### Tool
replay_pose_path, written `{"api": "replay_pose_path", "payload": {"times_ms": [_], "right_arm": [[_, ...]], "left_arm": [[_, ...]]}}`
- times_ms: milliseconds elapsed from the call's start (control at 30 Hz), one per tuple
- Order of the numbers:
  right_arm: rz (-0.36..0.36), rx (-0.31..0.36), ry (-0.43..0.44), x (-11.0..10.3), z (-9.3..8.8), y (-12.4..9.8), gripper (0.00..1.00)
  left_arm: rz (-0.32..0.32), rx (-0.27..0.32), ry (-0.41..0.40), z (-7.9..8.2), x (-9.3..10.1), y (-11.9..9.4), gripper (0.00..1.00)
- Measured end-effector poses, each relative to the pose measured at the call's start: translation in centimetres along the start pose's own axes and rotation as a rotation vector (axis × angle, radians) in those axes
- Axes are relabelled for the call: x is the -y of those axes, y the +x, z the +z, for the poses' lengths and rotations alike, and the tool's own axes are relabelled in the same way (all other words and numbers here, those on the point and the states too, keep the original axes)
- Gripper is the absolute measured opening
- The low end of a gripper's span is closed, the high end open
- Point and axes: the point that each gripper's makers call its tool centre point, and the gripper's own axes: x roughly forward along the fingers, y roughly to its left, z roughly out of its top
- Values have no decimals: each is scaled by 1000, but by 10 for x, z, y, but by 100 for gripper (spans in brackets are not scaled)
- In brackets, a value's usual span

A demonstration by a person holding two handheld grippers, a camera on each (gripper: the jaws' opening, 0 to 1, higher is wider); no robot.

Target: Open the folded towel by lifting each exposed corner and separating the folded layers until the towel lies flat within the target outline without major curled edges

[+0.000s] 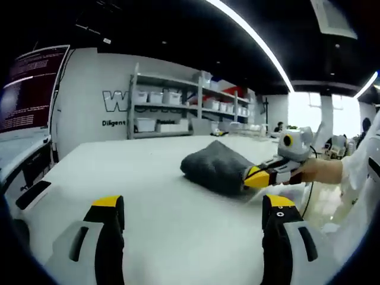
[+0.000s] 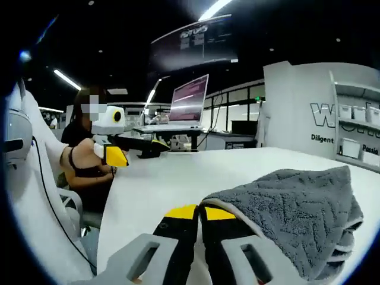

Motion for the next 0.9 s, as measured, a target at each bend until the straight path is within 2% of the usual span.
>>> {"api": "replay_pose_path", "payload": {"times_ms": [167, 267, 333, 433, 533, 633, 767, 900], "right_arm": [[-2, 8, 15, -7, 0, 19, 0], [-26, 15, -39, -3, 2, 14, 0], [-39, 20, -39, -3, 2, 3, 7], [-71, 19, -52, -10, -1, -24, 19], [-160, 60, -74, -6, 3, -64, 27], [-303, 64, -90, 12, 1, -101, 35], [-503, 23, -83, 38, -12, -154, 49], [-620, -8, -44, 48, -27, -192, 59]], "left_arm": [[-10, 17, 0, 8, 3, 4, 94], [-11, 20, 12, 12, 5, 7, 94], [-15, 18, 27, 14, 7, 10, 94], [-22, 22, 49, 18, 13, 15, 94], [-41, 12, 102, 21, 24, 23, 95], [-85, 1, 153, 24, 42, 34, 95], [-163, -22, 230, 25, 71, 51, 94], [-242, -57, 307, 21, 102, 75, 93]]}}
